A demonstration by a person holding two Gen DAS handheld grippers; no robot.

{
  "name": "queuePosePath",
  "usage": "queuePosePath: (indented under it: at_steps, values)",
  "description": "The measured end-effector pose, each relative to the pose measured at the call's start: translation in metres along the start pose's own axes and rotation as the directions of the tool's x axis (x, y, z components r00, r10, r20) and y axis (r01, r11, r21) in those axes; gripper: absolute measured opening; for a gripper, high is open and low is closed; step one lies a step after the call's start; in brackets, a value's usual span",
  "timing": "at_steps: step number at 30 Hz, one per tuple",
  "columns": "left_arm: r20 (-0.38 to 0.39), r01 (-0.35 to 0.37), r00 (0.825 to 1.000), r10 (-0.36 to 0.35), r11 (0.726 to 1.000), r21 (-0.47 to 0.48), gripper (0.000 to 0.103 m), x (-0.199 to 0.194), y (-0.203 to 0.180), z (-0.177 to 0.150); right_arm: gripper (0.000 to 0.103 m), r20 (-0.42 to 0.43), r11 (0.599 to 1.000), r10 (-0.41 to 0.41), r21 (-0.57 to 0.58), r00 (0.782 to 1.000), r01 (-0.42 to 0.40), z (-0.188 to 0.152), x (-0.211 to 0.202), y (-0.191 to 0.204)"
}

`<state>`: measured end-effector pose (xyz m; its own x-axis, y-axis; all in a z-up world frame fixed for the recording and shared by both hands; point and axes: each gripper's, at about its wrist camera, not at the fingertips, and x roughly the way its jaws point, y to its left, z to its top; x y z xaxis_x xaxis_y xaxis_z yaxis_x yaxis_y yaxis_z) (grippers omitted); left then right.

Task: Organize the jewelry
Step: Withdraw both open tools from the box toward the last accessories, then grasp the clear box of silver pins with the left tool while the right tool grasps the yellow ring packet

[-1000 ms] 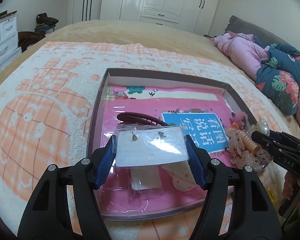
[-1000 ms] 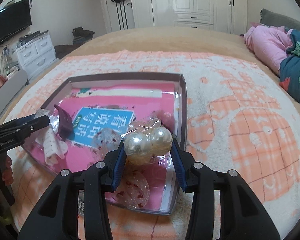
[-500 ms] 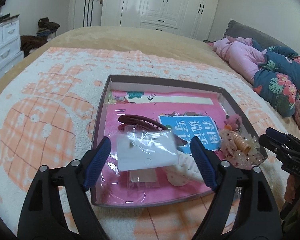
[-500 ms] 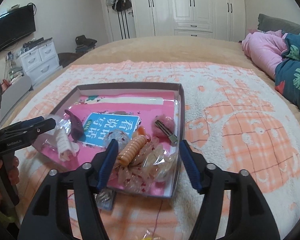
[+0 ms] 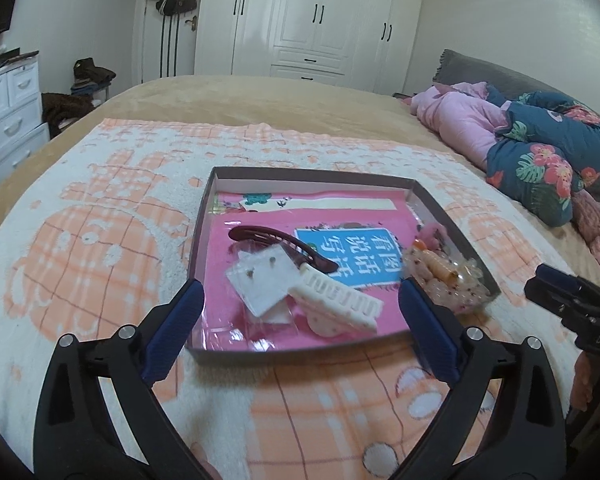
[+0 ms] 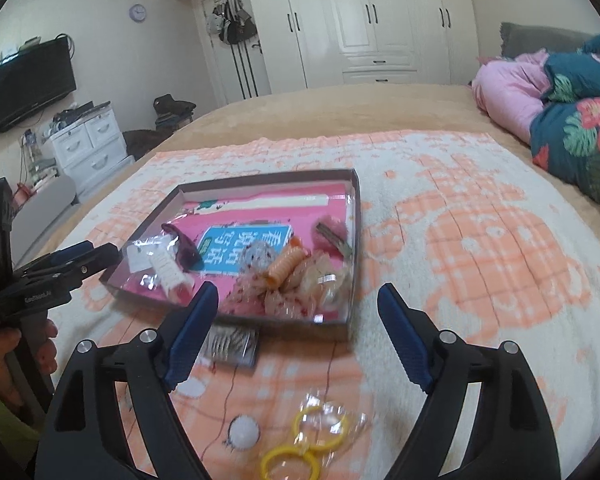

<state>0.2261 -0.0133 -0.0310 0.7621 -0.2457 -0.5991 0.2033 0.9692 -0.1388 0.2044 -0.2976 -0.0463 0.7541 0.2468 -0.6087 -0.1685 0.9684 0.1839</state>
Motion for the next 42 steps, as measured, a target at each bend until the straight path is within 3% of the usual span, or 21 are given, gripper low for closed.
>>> queuePosePath:
  at_steps: [12,23,29,31,39,42]
  values:
    - [-0.020,0.012,1.000,-0.011,0.999,0.040,0.091,-0.017,-0.018,-0.027,0.079,-0.102,0.996,-0.073,0.048,0.992,0.079,-0.056,-0.011,0.001]
    - [-0.079,0.040,0.996,-0.033,0.995,0.091,0.091,-0.015,-0.046,-0.051,0.079,-0.164,0.993,-0.112,0.021,0.980,0.117,-0.081,-0.005,0.011]
    - [-0.136,0.075,0.989,-0.059,0.991,0.110,0.091,0.005,-0.066,-0.059,0.063,-0.188,0.990,-0.135,0.018,0.973,0.141,-0.085,0.002,0.008]
    - [-0.158,0.089,0.985,-0.072,0.991,0.101,0.091,0.014,-0.071,-0.060,0.045,-0.186,0.990,-0.140,0.008,0.973,0.144,-0.086,0.001,0.008]
    - [-0.197,0.112,0.976,-0.091,0.989,0.094,0.091,0.041,-0.092,-0.056,0.040,-0.154,0.979,-0.167,0.089,0.974,0.182,-0.081,-0.010,-0.015]
    - [-0.212,0.102,0.974,-0.077,0.989,0.109,0.075,0.051,-0.101,-0.056,0.040,-0.142,0.975,-0.181,0.104,0.973,0.197,-0.079,-0.013,-0.020]
